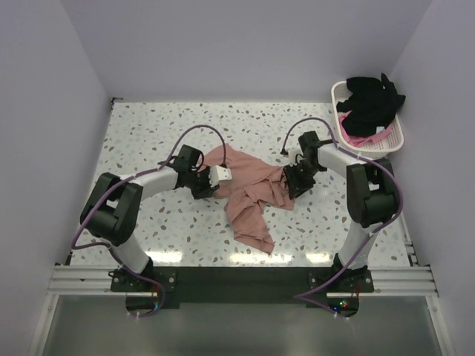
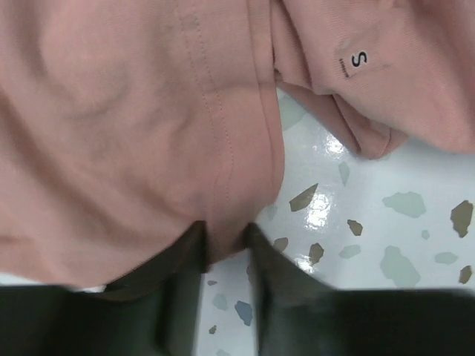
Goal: Fold and stack the t-shirts
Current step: Flatten the tshirt out
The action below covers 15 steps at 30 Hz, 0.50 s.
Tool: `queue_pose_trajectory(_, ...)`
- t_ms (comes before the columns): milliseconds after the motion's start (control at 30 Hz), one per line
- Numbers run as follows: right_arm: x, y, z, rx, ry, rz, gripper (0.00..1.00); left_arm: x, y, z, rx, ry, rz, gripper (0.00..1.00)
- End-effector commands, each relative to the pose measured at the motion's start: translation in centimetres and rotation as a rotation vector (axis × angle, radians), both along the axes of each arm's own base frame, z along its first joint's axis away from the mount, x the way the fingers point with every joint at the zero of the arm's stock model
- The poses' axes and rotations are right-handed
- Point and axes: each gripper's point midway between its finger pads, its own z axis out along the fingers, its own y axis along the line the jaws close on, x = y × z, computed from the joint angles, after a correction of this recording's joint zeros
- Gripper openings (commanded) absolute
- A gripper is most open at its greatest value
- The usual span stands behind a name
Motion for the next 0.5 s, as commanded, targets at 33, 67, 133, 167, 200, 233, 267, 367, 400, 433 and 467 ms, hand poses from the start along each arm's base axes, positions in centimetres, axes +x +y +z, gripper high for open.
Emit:
queue_pose_trajectory(33,-1.7,0.2,-2.4,-0.012,0.052,0.023,0.17,0.5,1.6,-1.8,0.099,0.012,-0.002,0.18)
queue_pose_trajectory(67,-1.5,0.1,-2.0,-0.019,0.053,0.028,0.09,0.3,1.6,-1.4,0.082,0.051,0.015,0.08)
queue_pose_trajectory(133,0.3,-0.1,-0.6,-0.035,-0.004,0.047,0.0,3.3,2.2,1.5,0.013,0.035,0.085,0.0)
queue_pose_trajectory(167,0.7,-0.4,0.0,-0.046,-0.025,0.073,0.0,3.8,2.6,2.5,-0.015,0.063,0.131,0.0)
queue_pose_trajectory(200,1.4,-0.5,0.8,-0.051,-0.056,0.08,0.0,4.7,2.6,3.9,-0.061,0.067,0.147,0.0)
queue_pose_trajectory(233,2.9,-0.7,2.5,-0.049,-0.118,0.074,0.0,7.1,3.3,6.3,-0.094,0.022,0.187,0.0)
queue_pose_trajectory(267,3.5,-1.1,3.2,-0.058,-0.144,0.073,0.0,7.5,3.6,7.3,-0.107,0.032,0.206,0.0)
queue_pose_trajectory(367,5.6,-1.9,6.3,-0.067,-0.233,0.046,0.0,9.3,4.0,10.7,-0.148,-0.018,0.232,0.0)
queue_pose_trajectory(400,6.0,-2.2,7.0,-0.072,-0.254,0.037,0.0,9.4,4.1,11.6,-0.159,-0.034,0.236,0.0)
queue_pose_trajectory(433,6.6,-2.2,8.0,-0.072,-0.285,0.035,0.0,9.7,4.1,12.3,-0.165,-0.05,0.241,0.0)
queue_pose_trajectory(467,6.8,-2.3,9.2,-0.076,-0.319,0.039,0.0,9.8,4.1,12.8,-0.177,-0.055,0.259,0.0)
